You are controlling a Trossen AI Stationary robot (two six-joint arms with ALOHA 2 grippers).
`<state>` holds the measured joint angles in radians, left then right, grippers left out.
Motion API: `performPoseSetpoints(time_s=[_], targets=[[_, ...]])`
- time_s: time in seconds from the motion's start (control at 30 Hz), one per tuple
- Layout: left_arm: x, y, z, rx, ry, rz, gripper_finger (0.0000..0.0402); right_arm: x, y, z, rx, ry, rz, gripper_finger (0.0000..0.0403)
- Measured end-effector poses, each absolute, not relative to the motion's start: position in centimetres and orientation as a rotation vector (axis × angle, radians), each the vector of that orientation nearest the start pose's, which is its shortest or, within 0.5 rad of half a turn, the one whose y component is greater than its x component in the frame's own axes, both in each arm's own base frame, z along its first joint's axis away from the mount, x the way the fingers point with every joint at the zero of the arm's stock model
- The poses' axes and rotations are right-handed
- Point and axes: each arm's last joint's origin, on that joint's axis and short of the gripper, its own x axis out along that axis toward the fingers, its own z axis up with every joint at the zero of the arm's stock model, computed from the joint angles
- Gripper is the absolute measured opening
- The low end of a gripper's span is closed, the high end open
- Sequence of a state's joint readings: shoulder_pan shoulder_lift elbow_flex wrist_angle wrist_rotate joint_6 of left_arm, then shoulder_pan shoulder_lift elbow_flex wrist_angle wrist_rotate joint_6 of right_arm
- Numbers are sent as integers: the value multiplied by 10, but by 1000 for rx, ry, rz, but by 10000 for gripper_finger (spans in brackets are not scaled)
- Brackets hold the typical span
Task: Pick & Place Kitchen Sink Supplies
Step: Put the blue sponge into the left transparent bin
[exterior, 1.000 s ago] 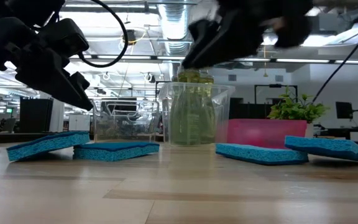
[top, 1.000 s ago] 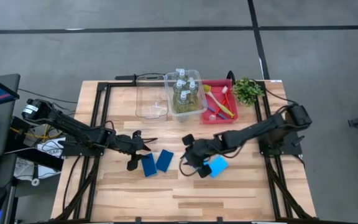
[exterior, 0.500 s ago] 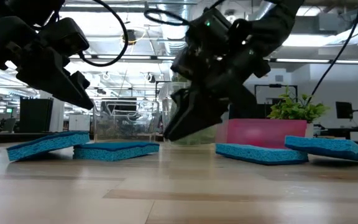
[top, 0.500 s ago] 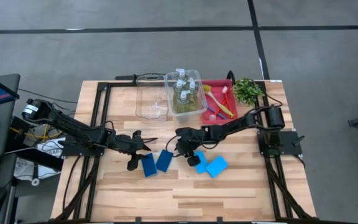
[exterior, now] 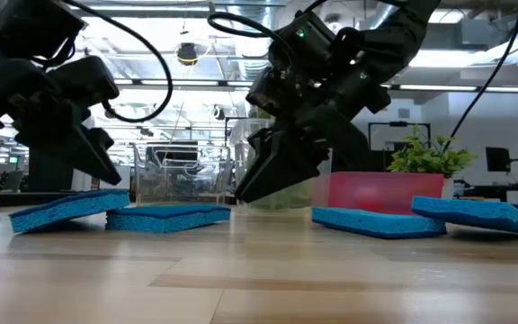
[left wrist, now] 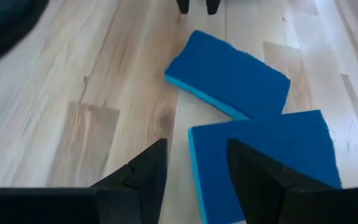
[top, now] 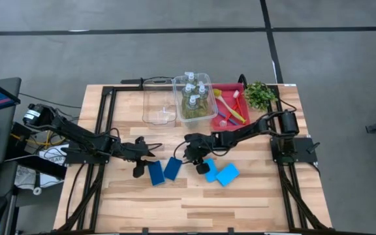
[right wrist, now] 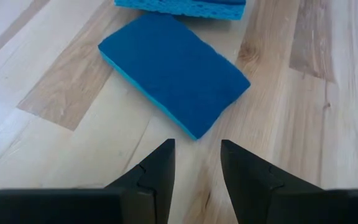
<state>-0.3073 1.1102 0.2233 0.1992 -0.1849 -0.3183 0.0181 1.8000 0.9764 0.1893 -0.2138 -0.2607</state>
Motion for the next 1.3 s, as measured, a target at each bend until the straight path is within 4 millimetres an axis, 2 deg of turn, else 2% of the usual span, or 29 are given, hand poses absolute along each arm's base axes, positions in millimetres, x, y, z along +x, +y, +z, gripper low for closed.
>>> performPoseSetpoints(time_s=[0.2, 0.67, 0.83, 1.07, 1.3], targets=[[169, -48, 124, -216, 687, 21, 167, 368, 13, 165, -189, 600, 305, 122], [170, -49, 123, -223, 689, 10, 167, 368, 13, 165, -189, 600, 305, 122], [174, -50, 114, -217, 726, 9, 167, 368, 13, 165, -189, 600, 304, 122], [186, -57, 98, -254, 734, -96, 167, 368, 13, 165, -189, 600, 304, 122], [188, -58, 88, -243, 771, -94, 164, 368, 13, 165, -189, 599, 304, 122]])
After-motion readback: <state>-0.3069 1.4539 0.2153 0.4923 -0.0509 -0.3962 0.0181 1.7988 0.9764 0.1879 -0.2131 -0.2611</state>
